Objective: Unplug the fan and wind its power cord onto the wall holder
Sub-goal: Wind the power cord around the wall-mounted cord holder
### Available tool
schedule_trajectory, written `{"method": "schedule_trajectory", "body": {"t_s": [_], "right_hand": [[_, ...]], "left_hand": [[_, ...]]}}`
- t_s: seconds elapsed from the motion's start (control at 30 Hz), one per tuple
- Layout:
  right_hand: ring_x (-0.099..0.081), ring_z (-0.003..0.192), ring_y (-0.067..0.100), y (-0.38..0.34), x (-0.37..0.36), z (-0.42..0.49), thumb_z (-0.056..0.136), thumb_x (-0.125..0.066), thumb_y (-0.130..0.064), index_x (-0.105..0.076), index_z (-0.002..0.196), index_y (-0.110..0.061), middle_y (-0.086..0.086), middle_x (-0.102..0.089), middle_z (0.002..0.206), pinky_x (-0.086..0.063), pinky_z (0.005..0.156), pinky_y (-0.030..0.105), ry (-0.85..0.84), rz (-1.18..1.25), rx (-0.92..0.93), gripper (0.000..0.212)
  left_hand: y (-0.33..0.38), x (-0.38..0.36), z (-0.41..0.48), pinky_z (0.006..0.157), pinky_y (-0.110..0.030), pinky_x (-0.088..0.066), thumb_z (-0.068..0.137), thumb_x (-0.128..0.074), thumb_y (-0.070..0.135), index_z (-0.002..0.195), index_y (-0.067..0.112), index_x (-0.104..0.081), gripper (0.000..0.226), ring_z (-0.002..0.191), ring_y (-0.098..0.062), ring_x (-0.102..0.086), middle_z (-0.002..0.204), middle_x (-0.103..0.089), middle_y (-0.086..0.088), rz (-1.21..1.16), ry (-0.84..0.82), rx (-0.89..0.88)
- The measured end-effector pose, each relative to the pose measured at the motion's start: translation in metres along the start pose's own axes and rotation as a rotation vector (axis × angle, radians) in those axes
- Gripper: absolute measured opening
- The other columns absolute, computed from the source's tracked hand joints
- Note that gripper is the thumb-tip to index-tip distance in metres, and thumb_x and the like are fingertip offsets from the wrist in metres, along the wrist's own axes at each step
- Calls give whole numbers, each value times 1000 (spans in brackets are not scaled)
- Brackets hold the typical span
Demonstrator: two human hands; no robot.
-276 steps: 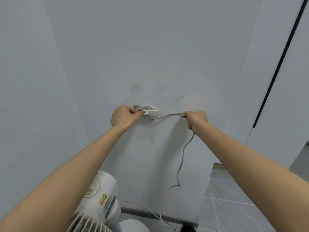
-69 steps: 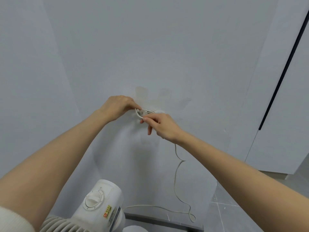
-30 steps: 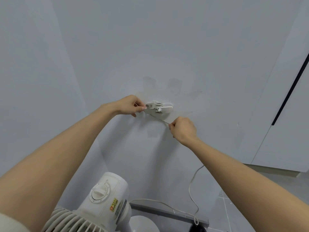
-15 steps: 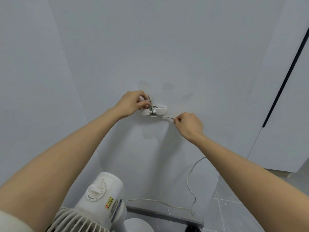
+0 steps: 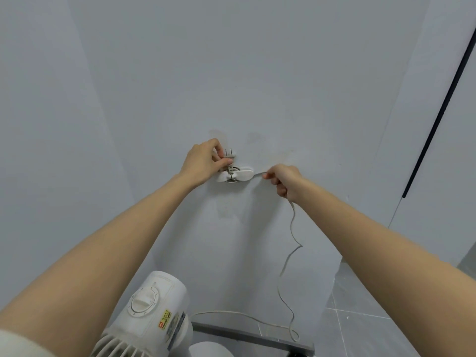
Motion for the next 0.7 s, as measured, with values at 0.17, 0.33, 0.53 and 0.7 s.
{"method": "schedule_trajectory", "body": {"t_s": [0.17,0.33,0.53,0.7], "right_hand": [[-27,46,11,-28,-6,-17,92,-42,-8,-61,72,-8,0,-38,60,-23,41,19,-126,-62,33,28],[-31,47,14,-52,7,-21,89,-51,-16,-62,66,-15,0,-43,61,-24,43,20,12,-217,240,26],[-37,54,12,-69,-7,-18,91,-46,-12,-67,74,-17,-1,-51,67,-27,49,21,-22,-282,332,27],[-60,80,28,-96,-1,-26,90,-54,-27,-74,84,-11,7,-68,78,-40,63,28,261,-709,559,26]], "left_hand": [[-3,-4,-1,71,-32,-49,79,-74,27,78,16,-51,25,73,-20,-68,72,-73,-6,-72,8,-6],[0,-4,0,74,-31,-49,80,-74,25,80,16,-52,23,72,-17,-67,74,-74,-6,-73,-17,-25],[-3,3,-3,74,-35,-55,72,-79,19,79,13,-63,18,73,-18,-70,70,-69,-3,-155,35,25],[-9,0,-3,78,-43,-58,69,-82,16,75,11,-67,17,72,-21,-72,68,-71,-7,-237,15,69]]}}
Point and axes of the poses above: each hand's wrist, its own z-axis towards the middle knuckle, its own x-axis out of the back of the hand, y = z × x, the point moved 8 cm from there along z, towards the middle knuckle
